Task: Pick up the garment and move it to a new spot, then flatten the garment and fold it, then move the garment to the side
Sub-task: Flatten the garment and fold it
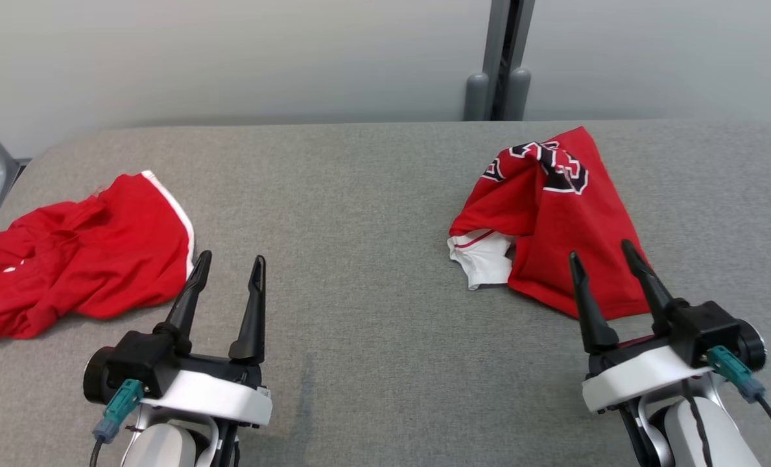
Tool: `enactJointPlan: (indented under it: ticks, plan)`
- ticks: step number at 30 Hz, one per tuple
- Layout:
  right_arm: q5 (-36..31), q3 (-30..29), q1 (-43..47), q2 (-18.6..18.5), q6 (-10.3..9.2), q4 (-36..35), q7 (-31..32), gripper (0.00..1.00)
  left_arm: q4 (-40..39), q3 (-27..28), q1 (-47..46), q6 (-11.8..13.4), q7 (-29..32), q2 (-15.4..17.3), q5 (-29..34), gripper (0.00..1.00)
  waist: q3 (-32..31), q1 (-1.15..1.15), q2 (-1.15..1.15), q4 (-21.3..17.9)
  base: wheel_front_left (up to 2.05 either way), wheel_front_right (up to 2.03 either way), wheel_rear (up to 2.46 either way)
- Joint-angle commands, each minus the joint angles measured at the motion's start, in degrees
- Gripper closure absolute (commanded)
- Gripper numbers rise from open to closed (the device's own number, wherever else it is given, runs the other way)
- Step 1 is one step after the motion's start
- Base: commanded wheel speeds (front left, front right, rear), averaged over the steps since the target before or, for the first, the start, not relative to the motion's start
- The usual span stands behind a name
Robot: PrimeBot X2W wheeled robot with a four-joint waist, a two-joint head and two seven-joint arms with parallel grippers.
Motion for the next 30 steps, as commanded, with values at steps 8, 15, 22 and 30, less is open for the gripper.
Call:
enactJointPlan:
  ticks: [8, 15, 22, 30]
  plan:
    - [-5.14, -1.48, -5.46, -0.28, 0.0, 8.85, -0.04, 0.0, 0.46, -2.14, -2.43, 0.04, 0.01, 0.19, -1.3, 0.0, 3.94, 0.0, 0.0, 4.01, 0.0, 0.0, 0.0]
    - [-8.24, -5.39, -9.67, -0.25, 0.0, 16.73, -0.04, 0.0, 0.95, -3.54, -3.2, 0.19, 0.01, 0.2, -1.94, 0.0, 5.71, 0.0, 0.0, 7.24, 0.0, 0.0, 0.0]
    - [-9.66, -8.17, -11.02, -0.29, 0.0, 20.19, -0.04, 0.0, 1.31, -4.48, -3.36, 0.47, 0.01, 0.19, -2.34, 0.0, 5.86, 0.0, 0.0, 8.92, 0.0, 0.0, 0.0]
    - [-10.07, -10.48, -11.77, -0.27, 0.0, 22.15, -0.04, 0.0, 1.28, -5.62, -3.16, 0.57, 0.01, 0.19, -2.33, 0.0, 5.72, 0.0, 0.0, 9.36, 0.0, 0.0, 0.0]
